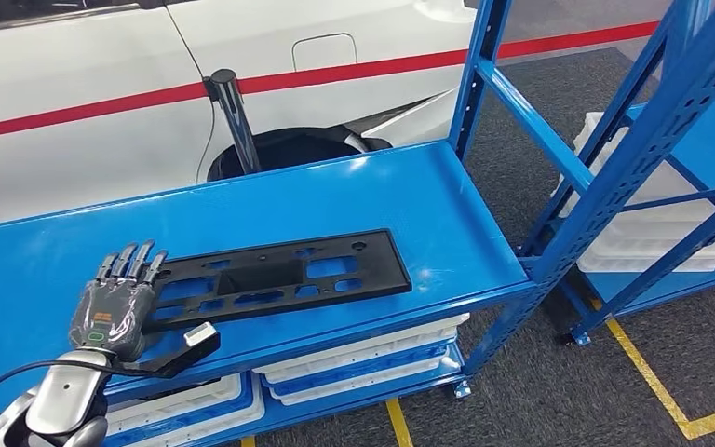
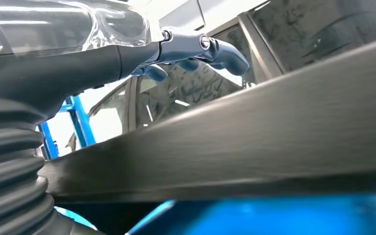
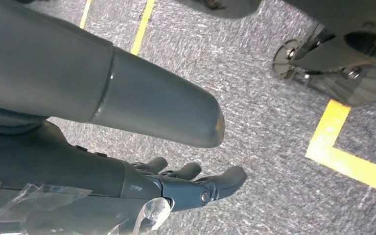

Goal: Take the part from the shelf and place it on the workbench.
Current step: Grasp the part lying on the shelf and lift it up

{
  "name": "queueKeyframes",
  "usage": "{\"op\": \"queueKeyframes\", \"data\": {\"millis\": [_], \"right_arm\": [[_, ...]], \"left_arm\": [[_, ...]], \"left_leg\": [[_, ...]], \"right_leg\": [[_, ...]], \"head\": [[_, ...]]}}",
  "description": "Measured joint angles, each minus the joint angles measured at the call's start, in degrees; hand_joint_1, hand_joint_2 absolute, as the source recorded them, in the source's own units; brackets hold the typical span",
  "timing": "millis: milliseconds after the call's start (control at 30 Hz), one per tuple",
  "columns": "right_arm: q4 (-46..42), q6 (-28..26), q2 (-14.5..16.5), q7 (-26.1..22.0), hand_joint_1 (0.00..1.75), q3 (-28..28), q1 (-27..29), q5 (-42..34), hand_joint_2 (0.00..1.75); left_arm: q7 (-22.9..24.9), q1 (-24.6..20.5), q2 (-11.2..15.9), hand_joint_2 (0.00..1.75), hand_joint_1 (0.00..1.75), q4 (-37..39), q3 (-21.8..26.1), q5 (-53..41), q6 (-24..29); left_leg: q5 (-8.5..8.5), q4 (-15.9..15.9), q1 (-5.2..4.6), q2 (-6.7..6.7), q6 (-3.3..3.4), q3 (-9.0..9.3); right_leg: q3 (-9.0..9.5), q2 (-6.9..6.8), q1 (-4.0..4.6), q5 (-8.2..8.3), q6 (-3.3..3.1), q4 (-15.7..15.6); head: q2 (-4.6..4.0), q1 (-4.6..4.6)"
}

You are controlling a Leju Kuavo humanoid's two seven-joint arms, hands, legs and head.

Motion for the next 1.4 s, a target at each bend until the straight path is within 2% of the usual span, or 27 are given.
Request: {"op": "queueKeyframes", "data": {"millis": [67,167,200,233,267,367,433,500,567,600,667,700,733,767,800,867,900,967,1067,1133,1167,1233,1267,1300,1333,1367,1400], "right_arm": [[0.0,0.1,0.0,0.2,0.00,0.2,0.0,0.2,0.00],[0.0,0.3,0.1,0.2,0.00,0.3,0.0,0.2,0.00],[0.0,0.3,0.1,0.3,0.00,0.4,0.0,0.3,0.00],[0.0,0.4,0.1,0.3,0.00,0.4,0.0,0.4,0.00],[0.0,0.4,0.1,0.3,0.00,0.4,0.0,0.5,0.00],[0.0,0.4,0.2,0.4,0.00,0.4,-0.2,0.9,0.00],[0.0,0.5,0.2,0.4,0.00,0.5,-0.5,1.4,0.00],[0.0,0.7,0.2,0.6,0.00,0.7,-0.9,2.0,0.00],[0.0,0.8,0.2,0.8,0.00,0.9,-1.2,2.4,0.00],[0.0,0.8,0.2,0.9,0.00,1.0,-1.3,2.6,0.00],[0.0,0.9,0.2,1.0,0.00,1.2,-1.4,2.8,0.00],[0.0,0.9,0.2,1.1,0.00,1.3,-1.3,2.9,0.00],[0.0,0.9,0.2,1.2,0.00,1.4,-1.3,3.0,0.00],[0.0,0.9,0.2,1.2,0.00,1.5,-1.3,3.0,0.00],[0.0,1.0,0.1,1.2,0.00,1.5,-1.3,3.0,0.00],[0.0,1.0,-0.1,1.3,0.00,1.6,-1.3,3.1,0.00],[0.0,1.0,-0.2,1.3,0.00,1.6,-1.3,3.1,0.00],[0.0,1.0,-0.3,1.2,0.00,1.7,-1.3,3.1,0.00],[0.0,1.0,-0.4,1.1,0.00,1.7,-1.2,3.0,0.00],[0.0,0.9,-0.5,1.0,0.00,1.7,-1.2,3.0,0.00],[0.0,0.8,-0.5,1.0,0.00,1.7,-1.2,2.9,0.00],[0.0,0.7,-0.6,0.9,0.00,1.7,-1.2,2.9,0.00],[0.0,0.7,-0.6,0.8,0.00,1.7,-1.1,2.8,0.00],[0.0,0.7,-0.6,0.7,0.00,1.7,-1.1,2.7,0.00],[0.0,0.6,-0.6,0.6,0.00,1.7,-1.1,2.6,0.00],[0.0,0.6,-0.6,0.5,0.00,1.7,-1.0,2.6,0.00],[0.0,0.6,-0.5,0.4,0.00,1.7,-1.0,2.5,0.00]], "left_arm": [[-0.3,-0.1,-0.2,1.75,0.00,0.5,-0.4,0.0,0.7],[-0.4,-0.3,-0.6,1.75,0.00,1.3,-1.0,0.0,1.0],[-0.4,-0.4,-0.8,1.75,0.00,1.7,-1.3,0.0,1.2],[-0.5,-0.6,-1.0,1.75,0.00,2.0,-1.5,0.0,1.4],[-0.8,-0.9,-1.3,1.75,0.00,2.3,-1.7,-0.1,1.6],[-1.9,-2.2,-2.2,1.75,0.00,3.4,-2.3,-0.4,2.7],[-3.2,-3.1,-3.3,1.75,0.00,4.7,-3.0,-0.1,4.3],[-4.8,-3.9,-4.7,1.75,0.87,6.7,-3.8,0.8,6.7],[-6.3,-4.8,-6.4,1.75,1.75,9.1,-4.6,1.5,9.1],[-6.8,-5.0,-7.2,1.75,1.75,10.4,-5.1,1.8,10.1],[-7.4,-5.2,-8.6,1.75,1.75,12.7,-5.8,2.6,11.7],[-7.5,-5.3,-9.2,1.75,1.75,13.8,-6.1,3.0,12.2],[-7.5,-5.3,-9.8,1.75,1.75,14.7,-6.3,3.2,12.5],[-7.5,-5.4,-10.2,1.75,1.75,15.5,-6.5,3.3,12.8],[-7.5,-5.4,-10.5,1.75,1.75,16.1,-6.6,3.4,13.0],[-7.5,-5.5,-10.9,1.75,1.75,16.9,-6.8,3.5,13.2],[-7.5,-5.6,-11.0,1.75,1.75,17.2,-6.8,3.5,13.2],[-7.5,-5.7,-11.2,1.75,1.75,17.7,-6.9,3.6,13.2],[-7.4,-5.9,-11.2,1.75,1.75,18.0,-6.9,3.6,13.0],[-7.4,-5.9,-11.3,1.75,1.75,18.1,-7.0,3.6,12.9],[-7.4,-5.8,-11.3,1.75,1.75,18.2,-7.0,3.6,12.8],[-7.4,-5.6,-11.3,1.75,1.75,18.3,-7.2,3.5,12.6],[-7.3,-5.5,-11.3,1.75,1.75,18.3,-7.2,3.5,12.6],[-7.3,-5.5,-11.3,1.75,1.75,18.3,-7.3,3.5,12.6],[-7.2,-5.4,-11.3,1.75,1.75,18.3,-7.3,3.5,12.5],[-7.1,-5.4,-11.3,1.75,1.75,18.3,-7.4,3.5,12.5],[-6.9,-5.4,-11.3,1.75,1.75,18.3,-7.4,3.5,12.5]], "left_leg": [[-1.84,2.7,0.22,-0.06,-0.71,-1.12],[-7.04,13.7,0.67,-0.11,-1.70,-6.08],[-7.72,16.3,0.79,-0.11,-1.88,-7.30],[-7.37,16.9,0.90,-0.11,-1.97,-7.58],[-5.98,14.9,1.01,-0.10,-1.98,-6.67],[-1.05,3.0,1.04,-0.14,-1.55,-1.11],[-0.30,-0.1,0.74,-0.18,-0.95,0.17],[0.06,-0.4,0.63,-0.16,-0.13,0.21],[0.48,-0.7,0.74,-0.11,0.70,0.37],[0.61,-0.8,0.78,-0.07,1.03,0.43],[0.63,-0.8,0.65,-0.04,1.38,0.39],[0.62,-0.8,0.57,-0.06,1.44,0.41],[0.60,-0.8,0.50,-0.10,1.49,0.45],[0.58,-0.8,0.44,-0.14,1.49,0.53],[0.56,-0.7,0.41,-0.18,1.48,0.61],[0.51,-0.7,0.34,-0.22,1.41,0.77],[0.41,-0.7,0.19,-0.24,1.27,0.80],[0.24,-0.6,-0.08,-0.27,0.91,0.85],[0.17,-0.8,-0.09,-0.29,0.35,1.02],[-0.96,0.7,0.05,-0.35,-0.28,0.55],[-2.45,3.1,0.18,-0.39,-0.64,-0.44],[-6.46,11.1,0.62,-0.41,-1.27,-3.96],[-7.81,14.7,0.80,-0.41,-1.51,-5.58],[-8.15,16.5,0.94,-0.40,-1.67,-6.39],[-7.34,15.9,1.04,-0.40,-1.76,-6.02],[-5.61,12.9,1.11,-0.40,-1.76,-4.48],[-3.57,8.5,1.15,-0.40,-1.67,-2.21]], "right_leg": [[0.04,-0.01,-0.27,0.28,-0.61,-0.2],[-0.09,0.02,-0.38,0.40,-1.00,-0.3],[-0.10,0.04,-0.40,0.40,-1.00,-0.3],[-0.07,0.07,-0.42,0.39,-0.99,-0.3],[-0.01,0.10,-0.45,0.38,-0.97,-0.3],[0.15,0.17,-0.32,0.31,-0.51,-0.2],[0.15,0.21,-0.20,0.35,0.16,-0.3],[0.22,0.21,-0.31,0.40,0.94,-0.5],[-0.56,0.14,-0.46,-1.04,1.58,1.5],[-1.77,0.10,-0.51,-2.70,1.79,4.3],[-5.29,0.06,-0.50,-6.43,2.08,12.2],[-6.69,0.06,-0.49,-7.43,2.16,15.3],[-7.18,0.06,-0.50,-7.36,2.18,16.3],[-6.55,0.05,-0.50,-6.24,2.10,15.1],[-5.17,0.04,-0.49,-4.65,1.99,12.3],[-1.49,-0.02,-0.47,-1.58,1.65,4.9],[-0.16,-0.04,-0.36,-0.80,1.46,2.3],[1.21,-0.06,-0.16,-0.24,1.05,-0.6],[1.33,-0.04,-0.20,-0.11,0.49,-0.8],[1.53,-0.20,-0.50,0.18,-0.12,-1.1],[1.58,-0.29,-0.67,0.33,-0.42,-1.3],[1.52,-0.36,-0.71,0.38,-0.67,-1.3],[1.51,-0.36,-0.73,0.38,-0.67,-1.3],[1.52,-0.34,-0.77,0.38,-0.66,-1.3],[1.59,-0.29,-0.84,0.39,-0.64,-1.3],[1.71,-0.22,-0.93,0.38,-0.59,-1.3],[1.85,-0.15,-1.01,0.37,-0.46,-1.3]], "head": [[0.00,-0.13],[0.00,-0.31],[0.00,-0.32],[0.00,-0.34],[0.00,-0.34],[0.00,-0.34],[0.00,-0.24],[0.00,-0.15],[0.00,-0.05],[0.00,0.01],[0.00,0.11],[0.00,0.13],[0.00,0.14],[0.00,0.14],[0.00,0.15],[0.00,0.15],[0.00,0.14],[0.00,0.11],[0.00,0.05],[0.00,-0.05],[0.00,-0.14],[0.00,-0.31],[0.00,-0.32],[0.00,-0.33],[0.00,-0.34],[0.00,-0.35],[0.00,-0.36]]}}
